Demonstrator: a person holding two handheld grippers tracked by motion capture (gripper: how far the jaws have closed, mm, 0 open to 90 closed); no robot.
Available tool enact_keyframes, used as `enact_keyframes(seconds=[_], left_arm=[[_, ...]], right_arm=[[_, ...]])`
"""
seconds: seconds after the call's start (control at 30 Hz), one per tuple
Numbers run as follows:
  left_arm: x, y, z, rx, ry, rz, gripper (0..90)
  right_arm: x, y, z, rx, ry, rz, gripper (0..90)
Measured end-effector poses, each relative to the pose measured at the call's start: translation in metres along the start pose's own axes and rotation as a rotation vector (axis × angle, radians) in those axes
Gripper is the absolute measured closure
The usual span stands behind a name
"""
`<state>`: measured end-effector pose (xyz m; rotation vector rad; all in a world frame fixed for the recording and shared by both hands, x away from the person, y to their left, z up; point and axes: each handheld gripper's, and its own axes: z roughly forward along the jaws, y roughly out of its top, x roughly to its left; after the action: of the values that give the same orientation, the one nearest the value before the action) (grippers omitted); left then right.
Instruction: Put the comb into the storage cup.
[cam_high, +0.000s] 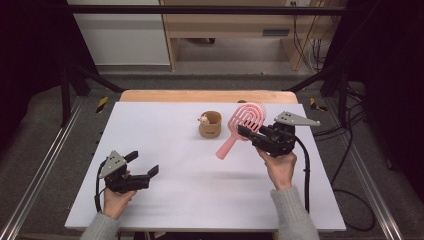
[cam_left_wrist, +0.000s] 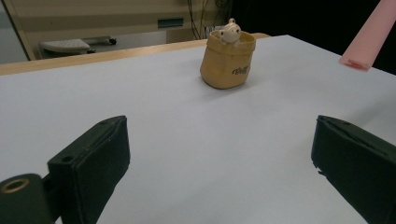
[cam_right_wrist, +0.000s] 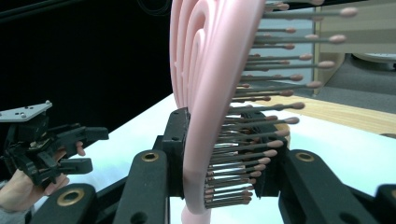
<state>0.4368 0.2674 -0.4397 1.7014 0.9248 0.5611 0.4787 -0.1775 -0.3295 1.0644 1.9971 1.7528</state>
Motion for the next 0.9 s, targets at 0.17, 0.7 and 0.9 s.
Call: enact_keyframes(seconds=[0.17,0.7,0.9], left_arm=[[0.005,-0.004,-0.004,0.004,0.009,-0.009,4.5],[0.014,-0.011,-0.011,0.019,0.035,-0.017,4.5],[0.016,-0.012,-0.013,0.018,0.038,-0.017,4.5]], right_arm=[[0.0,0.006,0.002,0.003,-0.016,-0.012,64.5],[-0.001,0.025,0.015,0.005,-0.077,-0.046,64.5],[-0.001,0.033,0.022,0.013,-0.108,-0.064,64.5]])
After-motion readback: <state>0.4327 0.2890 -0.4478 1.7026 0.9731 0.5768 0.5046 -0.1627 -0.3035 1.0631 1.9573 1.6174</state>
